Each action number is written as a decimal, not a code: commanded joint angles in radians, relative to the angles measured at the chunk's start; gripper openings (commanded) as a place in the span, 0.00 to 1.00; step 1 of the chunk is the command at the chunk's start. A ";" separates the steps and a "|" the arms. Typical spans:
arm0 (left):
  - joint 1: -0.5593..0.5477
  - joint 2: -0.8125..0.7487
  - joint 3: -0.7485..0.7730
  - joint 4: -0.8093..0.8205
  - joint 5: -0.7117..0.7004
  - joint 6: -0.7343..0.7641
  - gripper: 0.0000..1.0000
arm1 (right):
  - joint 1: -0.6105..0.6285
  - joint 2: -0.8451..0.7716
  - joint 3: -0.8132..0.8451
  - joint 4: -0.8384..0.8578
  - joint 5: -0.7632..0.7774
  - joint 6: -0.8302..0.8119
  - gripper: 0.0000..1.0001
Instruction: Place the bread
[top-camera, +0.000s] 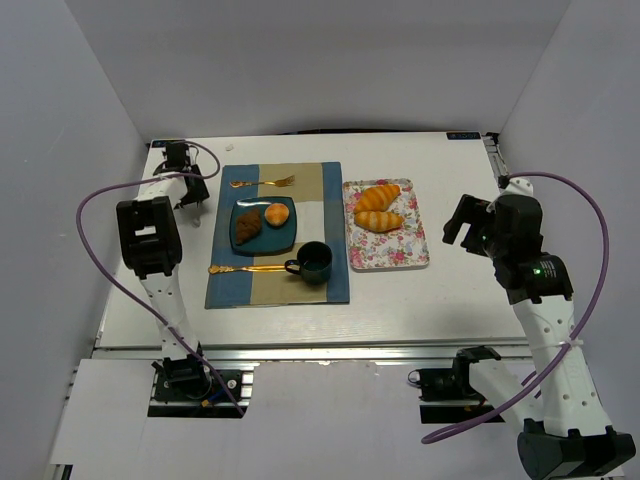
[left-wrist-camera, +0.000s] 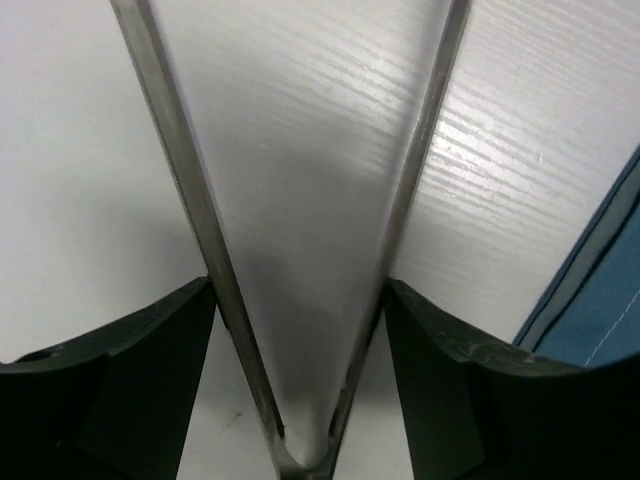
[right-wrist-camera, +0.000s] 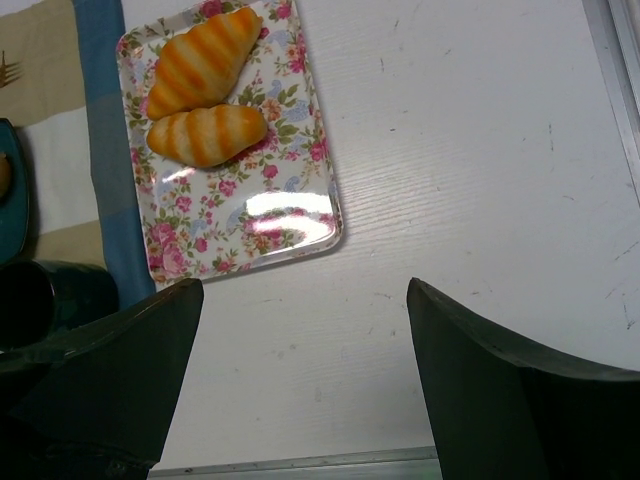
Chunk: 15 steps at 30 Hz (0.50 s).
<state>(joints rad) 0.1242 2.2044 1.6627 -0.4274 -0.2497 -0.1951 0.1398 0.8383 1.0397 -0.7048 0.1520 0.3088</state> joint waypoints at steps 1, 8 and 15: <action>0.012 -0.012 0.046 0.047 0.022 0.031 0.80 | 0.003 -0.008 0.017 0.005 -0.009 0.032 0.89; 0.018 -0.101 0.029 -0.031 0.021 0.002 0.98 | 0.001 -0.004 0.075 -0.059 -0.045 0.003 0.89; 0.017 -0.533 -0.170 -0.115 -0.092 -0.136 0.98 | 0.001 -0.010 0.088 -0.076 -0.078 -0.004 0.89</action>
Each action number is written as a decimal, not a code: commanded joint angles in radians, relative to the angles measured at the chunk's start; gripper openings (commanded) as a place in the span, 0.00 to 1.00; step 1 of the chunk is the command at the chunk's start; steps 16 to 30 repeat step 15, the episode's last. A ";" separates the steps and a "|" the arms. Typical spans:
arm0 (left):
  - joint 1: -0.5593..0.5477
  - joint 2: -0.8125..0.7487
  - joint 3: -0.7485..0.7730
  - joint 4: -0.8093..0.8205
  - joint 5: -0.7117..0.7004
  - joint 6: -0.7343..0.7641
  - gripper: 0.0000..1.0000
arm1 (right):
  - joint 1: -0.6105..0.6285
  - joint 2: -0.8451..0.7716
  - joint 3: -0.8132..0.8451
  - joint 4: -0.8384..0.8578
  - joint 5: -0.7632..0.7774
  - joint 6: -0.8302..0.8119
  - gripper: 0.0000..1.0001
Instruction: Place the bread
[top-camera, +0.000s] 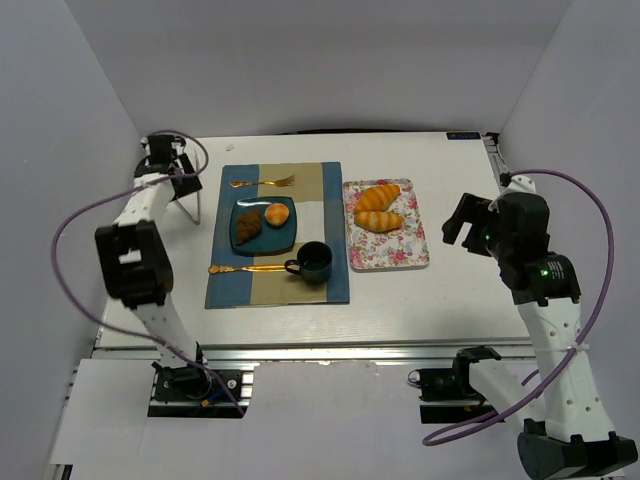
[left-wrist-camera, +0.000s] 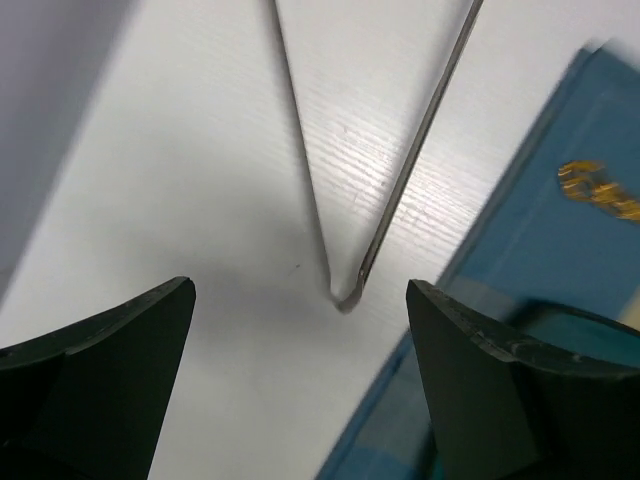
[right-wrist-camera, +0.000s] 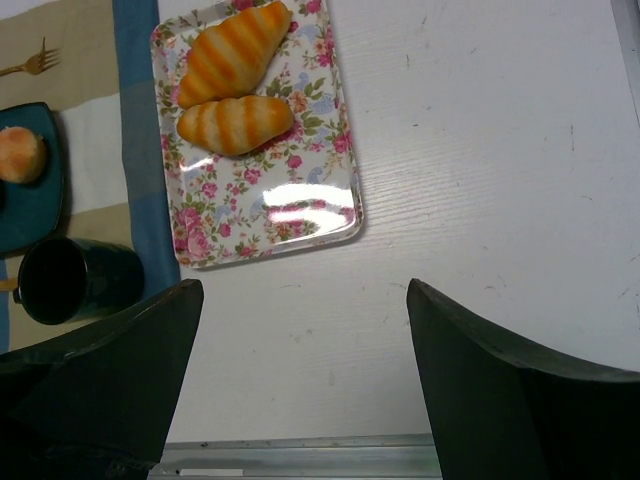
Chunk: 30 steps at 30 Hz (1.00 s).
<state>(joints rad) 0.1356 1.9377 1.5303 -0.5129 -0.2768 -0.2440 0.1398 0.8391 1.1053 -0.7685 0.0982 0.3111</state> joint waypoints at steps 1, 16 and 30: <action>0.004 -0.370 -0.115 -0.059 -0.082 -0.107 0.98 | 0.003 -0.029 0.008 -0.005 -0.026 -0.001 0.89; -0.094 -0.963 -0.519 -0.161 -0.130 -0.232 0.98 | 0.001 -0.078 -0.059 0.034 -0.006 0.007 0.89; -0.094 -0.963 -0.519 -0.161 -0.130 -0.232 0.98 | 0.001 -0.078 -0.059 0.034 -0.006 0.007 0.89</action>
